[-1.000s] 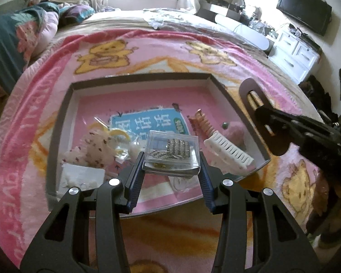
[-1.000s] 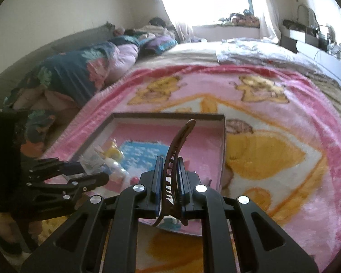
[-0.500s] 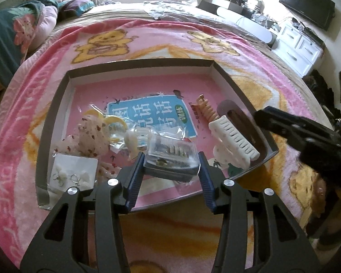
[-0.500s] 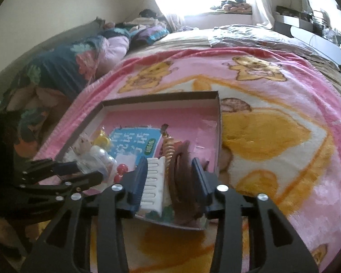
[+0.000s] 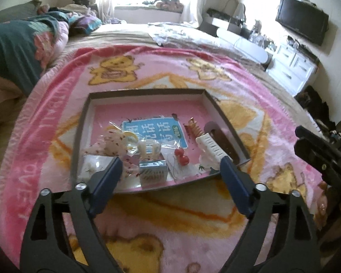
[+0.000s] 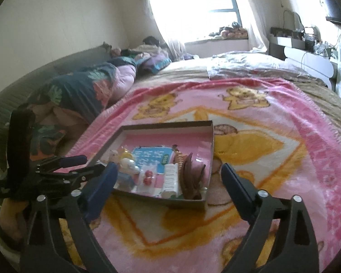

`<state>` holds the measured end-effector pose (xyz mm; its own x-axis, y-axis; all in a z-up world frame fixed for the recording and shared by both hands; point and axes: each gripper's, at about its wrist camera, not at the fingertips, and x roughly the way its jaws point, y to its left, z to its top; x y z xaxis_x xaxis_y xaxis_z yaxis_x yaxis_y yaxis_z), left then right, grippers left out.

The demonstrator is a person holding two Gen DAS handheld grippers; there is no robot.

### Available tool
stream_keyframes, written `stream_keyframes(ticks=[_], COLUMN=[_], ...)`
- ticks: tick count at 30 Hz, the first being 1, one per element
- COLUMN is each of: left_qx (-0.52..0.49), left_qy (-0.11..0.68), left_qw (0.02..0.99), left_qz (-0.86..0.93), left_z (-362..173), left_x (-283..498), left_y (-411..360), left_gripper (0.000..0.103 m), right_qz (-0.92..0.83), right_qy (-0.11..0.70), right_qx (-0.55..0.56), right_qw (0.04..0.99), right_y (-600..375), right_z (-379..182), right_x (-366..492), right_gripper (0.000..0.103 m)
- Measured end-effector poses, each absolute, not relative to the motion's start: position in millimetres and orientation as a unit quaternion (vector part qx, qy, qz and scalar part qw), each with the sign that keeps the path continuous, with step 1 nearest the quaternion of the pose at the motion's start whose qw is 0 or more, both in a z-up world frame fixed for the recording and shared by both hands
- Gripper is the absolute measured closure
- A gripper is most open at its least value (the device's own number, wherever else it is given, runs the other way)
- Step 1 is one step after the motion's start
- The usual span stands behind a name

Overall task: Organize jewelry
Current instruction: 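Lift both open tools away from the box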

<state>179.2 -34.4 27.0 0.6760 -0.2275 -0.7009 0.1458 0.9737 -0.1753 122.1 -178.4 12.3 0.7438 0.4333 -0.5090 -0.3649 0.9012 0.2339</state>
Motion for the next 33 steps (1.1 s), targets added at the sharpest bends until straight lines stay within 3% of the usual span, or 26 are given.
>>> stream_keyframes(ticks=[3, 11, 23, 33], left_qx=[-0.058, -0.064, -0.071, -0.07], left_qy=[0.375, 0.368, 0.405, 0.402], left_qw=[0.92, 0.925, 0.911, 0.912], left_qz=[-0.093, -0.074, -0.041, -0.036], left_z=[41, 50, 0, -6], left_x=[163, 124, 84, 71], left_y=[-28, -17, -5, -5], left_gripper=[0.009, 0.009, 0.009, 0.009], right_qz=[0.218, 0.214, 0.198, 0.197], right_qy=[0.277, 0.266, 0.303, 0.316], right_qx=[0.061, 0.042, 0.027, 0.034], right_qw=[0.934, 0.939, 0.932, 0.927], right_y=[-179, -168, -156, -157], right_z=[21, 23, -15, -25], right_x=[106, 69, 43, 36], right_gripper=[0.006, 0.004, 0.004, 0.004])
